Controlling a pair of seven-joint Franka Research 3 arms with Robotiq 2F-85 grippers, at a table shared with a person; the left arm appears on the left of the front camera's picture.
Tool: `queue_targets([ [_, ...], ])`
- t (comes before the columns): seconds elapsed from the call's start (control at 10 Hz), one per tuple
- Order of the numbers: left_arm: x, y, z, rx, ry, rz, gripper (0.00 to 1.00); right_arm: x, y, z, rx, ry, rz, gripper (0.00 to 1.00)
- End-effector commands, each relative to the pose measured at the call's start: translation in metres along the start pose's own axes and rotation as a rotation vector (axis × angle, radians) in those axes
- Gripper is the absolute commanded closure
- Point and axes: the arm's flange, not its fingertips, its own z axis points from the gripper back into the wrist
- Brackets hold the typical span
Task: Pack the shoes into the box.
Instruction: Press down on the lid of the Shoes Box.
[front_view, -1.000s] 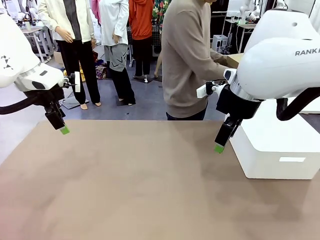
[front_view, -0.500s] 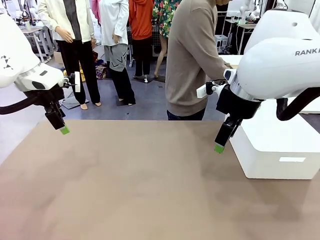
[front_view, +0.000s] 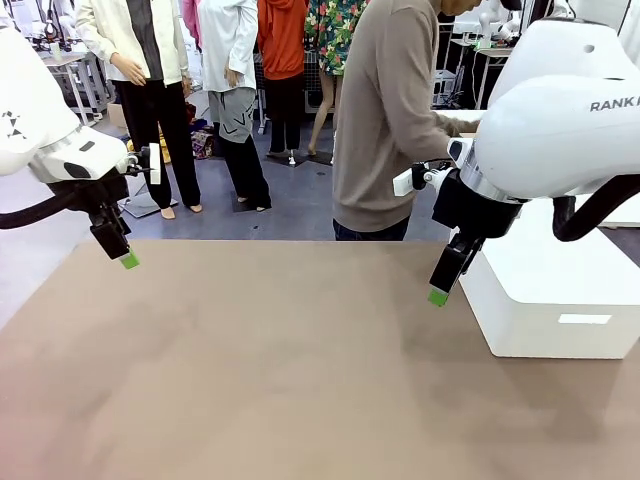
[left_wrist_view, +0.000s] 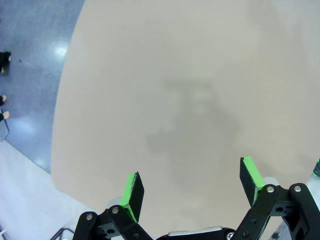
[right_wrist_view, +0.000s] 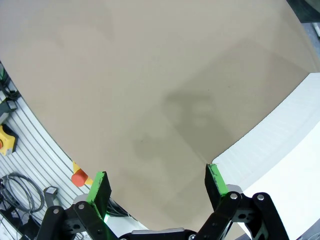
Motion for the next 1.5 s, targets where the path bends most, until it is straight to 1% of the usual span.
queue_targets([
  [0.0,-0.0037,0.0006,0.0014,0.004,0.005,-0.018,0.00,-0.0004,0.0000,0.0031,0.003,0.002,0.000,0.00],
  [1.4,-0.0037,0.0006,0.0014,0.004,0.005,-0.018,0.00,-0.0004,0.0000,0.0031,0.003,0.002,0.000,0.00],
])
